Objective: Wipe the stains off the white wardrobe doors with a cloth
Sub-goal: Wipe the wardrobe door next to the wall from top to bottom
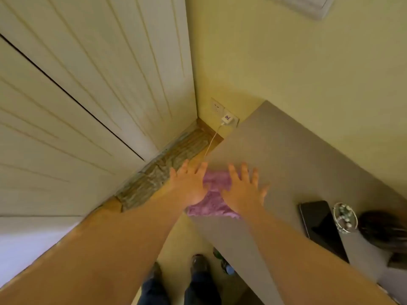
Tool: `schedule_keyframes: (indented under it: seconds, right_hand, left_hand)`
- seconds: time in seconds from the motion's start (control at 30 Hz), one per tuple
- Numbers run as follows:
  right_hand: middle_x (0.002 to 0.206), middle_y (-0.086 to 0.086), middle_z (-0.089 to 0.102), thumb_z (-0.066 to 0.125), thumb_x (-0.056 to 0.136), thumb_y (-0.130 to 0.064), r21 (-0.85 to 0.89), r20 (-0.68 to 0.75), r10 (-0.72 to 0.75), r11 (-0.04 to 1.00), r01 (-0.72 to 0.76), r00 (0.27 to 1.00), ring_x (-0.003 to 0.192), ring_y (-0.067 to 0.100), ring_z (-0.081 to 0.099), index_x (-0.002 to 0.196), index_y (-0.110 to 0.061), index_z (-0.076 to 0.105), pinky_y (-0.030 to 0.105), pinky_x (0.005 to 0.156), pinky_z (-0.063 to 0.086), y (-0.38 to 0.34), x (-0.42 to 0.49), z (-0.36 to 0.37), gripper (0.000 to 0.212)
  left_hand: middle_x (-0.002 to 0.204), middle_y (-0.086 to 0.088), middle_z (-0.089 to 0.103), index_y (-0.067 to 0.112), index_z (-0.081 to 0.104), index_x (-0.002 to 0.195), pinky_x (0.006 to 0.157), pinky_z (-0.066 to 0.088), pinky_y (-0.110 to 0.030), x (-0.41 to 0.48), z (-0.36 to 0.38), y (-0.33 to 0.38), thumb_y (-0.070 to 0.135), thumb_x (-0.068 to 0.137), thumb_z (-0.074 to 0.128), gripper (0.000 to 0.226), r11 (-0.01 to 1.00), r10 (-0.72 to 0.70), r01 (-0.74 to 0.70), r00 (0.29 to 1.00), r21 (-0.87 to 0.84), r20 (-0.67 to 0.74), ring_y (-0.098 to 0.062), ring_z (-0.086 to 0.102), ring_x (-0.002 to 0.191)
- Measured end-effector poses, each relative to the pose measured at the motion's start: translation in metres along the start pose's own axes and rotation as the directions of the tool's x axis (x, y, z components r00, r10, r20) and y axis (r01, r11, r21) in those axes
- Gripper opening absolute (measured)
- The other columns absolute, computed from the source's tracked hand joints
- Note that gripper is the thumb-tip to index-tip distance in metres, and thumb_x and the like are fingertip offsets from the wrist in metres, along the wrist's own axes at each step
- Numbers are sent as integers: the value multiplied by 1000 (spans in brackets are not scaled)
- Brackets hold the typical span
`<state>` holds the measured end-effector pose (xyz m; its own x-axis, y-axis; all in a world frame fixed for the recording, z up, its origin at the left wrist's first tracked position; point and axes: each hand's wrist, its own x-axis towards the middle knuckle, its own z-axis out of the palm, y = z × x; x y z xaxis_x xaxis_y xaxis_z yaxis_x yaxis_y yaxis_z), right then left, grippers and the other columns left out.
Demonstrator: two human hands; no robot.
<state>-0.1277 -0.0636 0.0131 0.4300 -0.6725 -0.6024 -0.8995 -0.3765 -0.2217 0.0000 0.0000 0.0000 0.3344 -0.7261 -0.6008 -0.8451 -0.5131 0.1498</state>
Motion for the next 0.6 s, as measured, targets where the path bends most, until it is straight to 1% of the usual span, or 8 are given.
schedule_keyframes:
  seconds: [0.07,0.13,0.2,0.27,0.33,0.4,0.5,0.6]
  right_hand:
    - [155,4,8,34,97,-31,-109,-27,-12,994,9,1000,141,31,7,147,-33,7,51,111,11,2,8,3,57]
    - [145,10,28,35,96,-23,-189,-106,-11,982,-9,994,132,31,25,145,-28,18,42,106,22,3,15,5,53]
    - [132,11,41,37,94,-18,-205,-140,-3,978,-26,990,123,31,34,137,-23,32,37,100,27,-3,17,4,44]
    - [124,11,43,38,93,-15,-238,-151,-10,971,-27,988,118,30,35,124,-21,46,36,97,29,-9,18,-3,32]
    - [122,10,41,40,93,-16,-254,-182,-18,967,-29,983,116,30,35,119,-22,51,37,98,28,-13,17,-18,29]
    - [123,9,39,46,92,-17,-234,-232,-16,971,-39,973,117,30,34,118,-23,54,39,101,27,-20,15,-39,28]
    - [118,10,40,48,90,-14,-196,-350,-34,980,-38,936,113,29,35,115,-25,57,38,97,29,-39,8,-85,28]
    - [115,10,45,40,91,-9,-66,-463,-28,998,-3,886,111,29,36,117,-26,54,37,90,29,-64,-10,-139,34]
  left_hand:
    - [153,-5,25,28,16,150,111,16,-52,7,3,0,43,99,39,58,998,-7,9,999,56,-41,-29,18,141]
    - [139,-5,43,26,38,138,103,27,-45,12,4,-3,39,97,44,44,995,-23,33,994,95,-103,-28,33,130]
    - [127,-5,49,23,51,125,99,31,-41,15,2,-3,37,95,47,33,997,-31,37,995,61,-90,-28,38,123]
    - [110,-4,48,19,56,113,93,36,-37,17,-5,-8,32,92,54,25,999,-3,-1,997,-51,-75,-25,40,114]
    - [88,2,43,17,53,87,72,38,-25,16,-17,-14,19,85,60,8,965,41,-72,991,-253,-126,-19,44,94]
    - [71,7,40,19,41,70,53,29,-17,12,-37,-17,4,81,57,25,911,61,-130,981,-391,-184,-14,43,75]
    - [67,7,41,25,34,68,51,31,-18,-1,-85,-17,1,81,58,36,882,82,-187,965,-433,-251,-6,35,60]
    - [71,3,47,18,41,78,50,30,-20,-22,-149,-17,4,84,57,22,877,89,-254,920,-407,-382,-8,40,61]
